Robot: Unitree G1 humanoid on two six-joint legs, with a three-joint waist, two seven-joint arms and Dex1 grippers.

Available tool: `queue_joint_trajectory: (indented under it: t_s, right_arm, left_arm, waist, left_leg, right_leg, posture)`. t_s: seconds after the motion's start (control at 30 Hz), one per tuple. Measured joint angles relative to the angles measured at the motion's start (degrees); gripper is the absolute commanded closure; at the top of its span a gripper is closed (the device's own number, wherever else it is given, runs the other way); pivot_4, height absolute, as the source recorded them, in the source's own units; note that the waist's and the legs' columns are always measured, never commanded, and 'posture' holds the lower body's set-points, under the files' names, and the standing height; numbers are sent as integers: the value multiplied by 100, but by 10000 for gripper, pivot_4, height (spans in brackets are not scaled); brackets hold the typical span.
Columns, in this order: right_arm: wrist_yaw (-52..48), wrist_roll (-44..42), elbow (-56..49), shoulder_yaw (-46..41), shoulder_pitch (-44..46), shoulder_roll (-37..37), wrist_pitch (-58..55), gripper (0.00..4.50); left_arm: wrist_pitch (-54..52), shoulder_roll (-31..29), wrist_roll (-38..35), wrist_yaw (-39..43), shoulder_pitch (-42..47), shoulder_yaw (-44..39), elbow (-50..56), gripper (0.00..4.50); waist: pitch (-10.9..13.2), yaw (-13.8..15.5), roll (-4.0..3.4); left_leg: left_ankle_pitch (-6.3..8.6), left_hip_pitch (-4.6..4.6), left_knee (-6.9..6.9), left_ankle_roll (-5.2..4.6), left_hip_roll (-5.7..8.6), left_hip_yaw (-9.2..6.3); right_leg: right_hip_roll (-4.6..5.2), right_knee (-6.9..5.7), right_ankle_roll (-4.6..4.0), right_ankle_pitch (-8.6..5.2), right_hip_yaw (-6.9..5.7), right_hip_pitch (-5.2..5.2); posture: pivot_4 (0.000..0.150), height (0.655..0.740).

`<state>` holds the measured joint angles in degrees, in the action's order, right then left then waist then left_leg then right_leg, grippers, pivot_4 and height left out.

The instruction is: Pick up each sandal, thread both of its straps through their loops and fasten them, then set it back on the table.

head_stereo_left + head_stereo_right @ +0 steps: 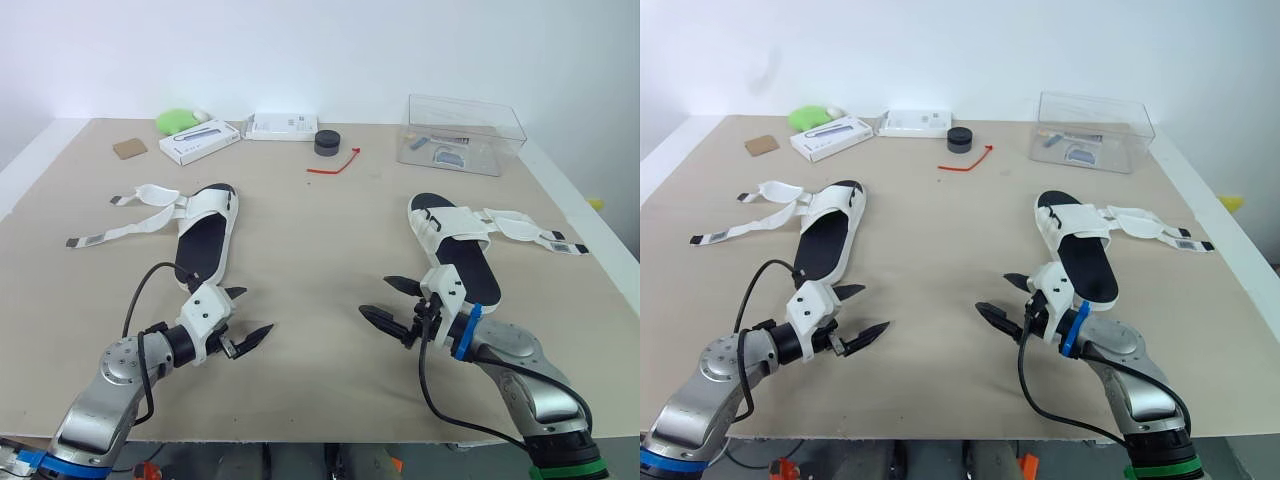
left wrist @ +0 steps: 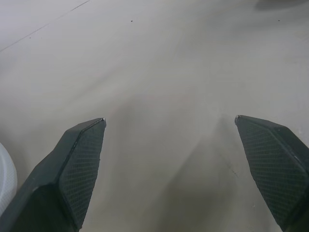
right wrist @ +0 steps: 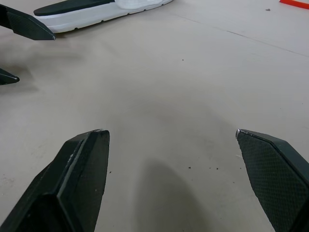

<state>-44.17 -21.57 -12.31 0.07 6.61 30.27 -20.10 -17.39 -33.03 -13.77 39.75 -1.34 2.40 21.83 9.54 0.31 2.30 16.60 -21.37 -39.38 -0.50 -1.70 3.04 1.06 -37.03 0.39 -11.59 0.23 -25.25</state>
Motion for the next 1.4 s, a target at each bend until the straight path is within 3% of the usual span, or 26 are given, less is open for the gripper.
queue_joint_trajectory:
  t_s: [0.8, 0.93, 1.03, 1.4]
  right_arm:
    - [219, -89, 7, -47, 114, -153, -99, 0]
    - [559, -433, -5, -292, 186, -320, -643, 0]
    - [1106, -521, -133, -624, 380, -322, -1102, 0]
    - [2640, -392, -308, -1155, 1237, -414, -2117, 0]
  left_arm:
    - [-160, 56, -296, 66, 6, -84, 81, 842]
    - [-98, 65, -324, 220, 169, -9, 157, 842]
    - [124, 8, -271, 681, 548, 508, 262, 842]
    - [-257, 82, -683, 1710, 1794, 1180, -80, 842]
  waist:
    - [0, 0, 0]
    - [0, 1, 0]
    - [0, 2, 0]
    - [0, -6, -1]
  left_leg:
    - [0, 0, 0, 0, 1, 0]
    - [-1, 0, 0, 1, 2, 0]
    - [-2, -3, -2, 2, 8, 2]
    - [0, -4, -1, -1, 6, -3]
  right_leg:
    - [0, 0, -1, 1, 0, 0]
    - [1, -1, -25, 17, 1, 1]
    - [4, 0, -20, 19, 3, 1]
    - [-17, 0, -23, 11, 4, -1]
  posture:
    - [1500, 7400]
    - [1500, 7400]
    - [1500, 7400]
    - [1500, 7400]
